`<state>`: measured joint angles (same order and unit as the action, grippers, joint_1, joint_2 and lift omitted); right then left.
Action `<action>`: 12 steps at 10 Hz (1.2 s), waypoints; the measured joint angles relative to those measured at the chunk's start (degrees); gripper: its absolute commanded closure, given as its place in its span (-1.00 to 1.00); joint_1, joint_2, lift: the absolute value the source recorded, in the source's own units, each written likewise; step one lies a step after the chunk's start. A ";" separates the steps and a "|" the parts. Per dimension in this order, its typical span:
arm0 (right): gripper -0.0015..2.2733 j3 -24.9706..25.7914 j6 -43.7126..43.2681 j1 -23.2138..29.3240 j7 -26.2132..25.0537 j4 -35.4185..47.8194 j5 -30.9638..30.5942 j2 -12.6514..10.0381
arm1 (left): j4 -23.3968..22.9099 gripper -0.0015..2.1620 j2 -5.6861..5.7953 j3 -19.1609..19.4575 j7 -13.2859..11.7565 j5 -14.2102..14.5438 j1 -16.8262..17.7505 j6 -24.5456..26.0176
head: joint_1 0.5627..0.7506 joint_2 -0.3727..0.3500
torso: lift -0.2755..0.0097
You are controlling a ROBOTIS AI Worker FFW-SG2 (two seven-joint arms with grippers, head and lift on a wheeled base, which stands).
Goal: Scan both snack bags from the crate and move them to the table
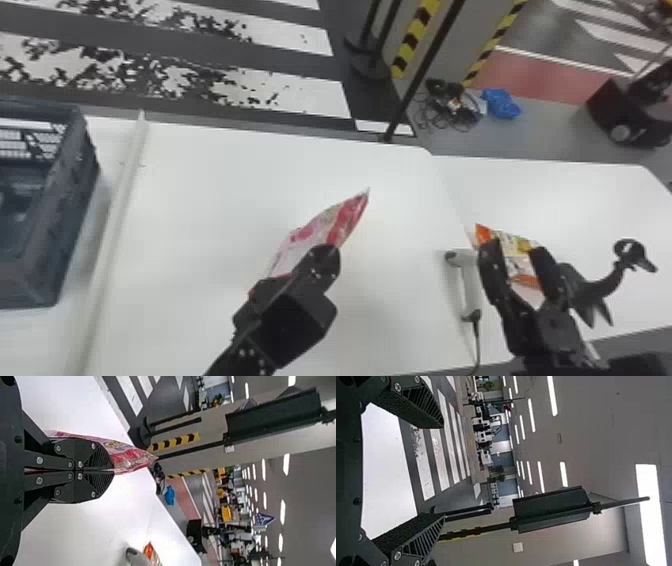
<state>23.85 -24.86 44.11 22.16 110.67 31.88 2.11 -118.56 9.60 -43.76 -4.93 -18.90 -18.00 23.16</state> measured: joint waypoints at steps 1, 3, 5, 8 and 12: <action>-0.87 0.45 0.04 0.00 0.02 0.19 0.66 -0.12 | 3.33 0.98 -0.35 -1.71 -2.52 1.94 1.01 -0.56 | 0.41 -0.94 | 0.32; -0.87 0.49 0.04 0.32 0.07 0.84 0.88 -0.35 | 8.86 0.98 -1.05 -1.84 -8.22 9.70 2.75 -3.80 | 0.41 -0.94 | 0.32; -0.87 0.25 -0.04 0.76 0.08 1.50 0.88 -0.54 | 11.42 -0.58 -1.96 0.38 -12.75 15.21 3.34 -5.83 | 0.41 -0.94 | 0.32; -0.87 0.23 -0.14 1.31 0.07 2.08 0.89 -1.07 | 11.94 -0.97 -2.13 2.59 -14.78 18.27 3.67 -5.50 | 0.41 -0.94 | 0.32; -0.87 0.31 -0.82 1.31 0.64 2.31 0.01 -1.14 | 8.96 -0.97 -1.47 6.67 -14.40 19.42 -0.15 -8.42 | 0.41 -0.94 | 0.32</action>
<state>24.16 -25.69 45.42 22.80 112.98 31.89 0.97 -109.60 8.13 -37.10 -19.33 0.52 -18.15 14.74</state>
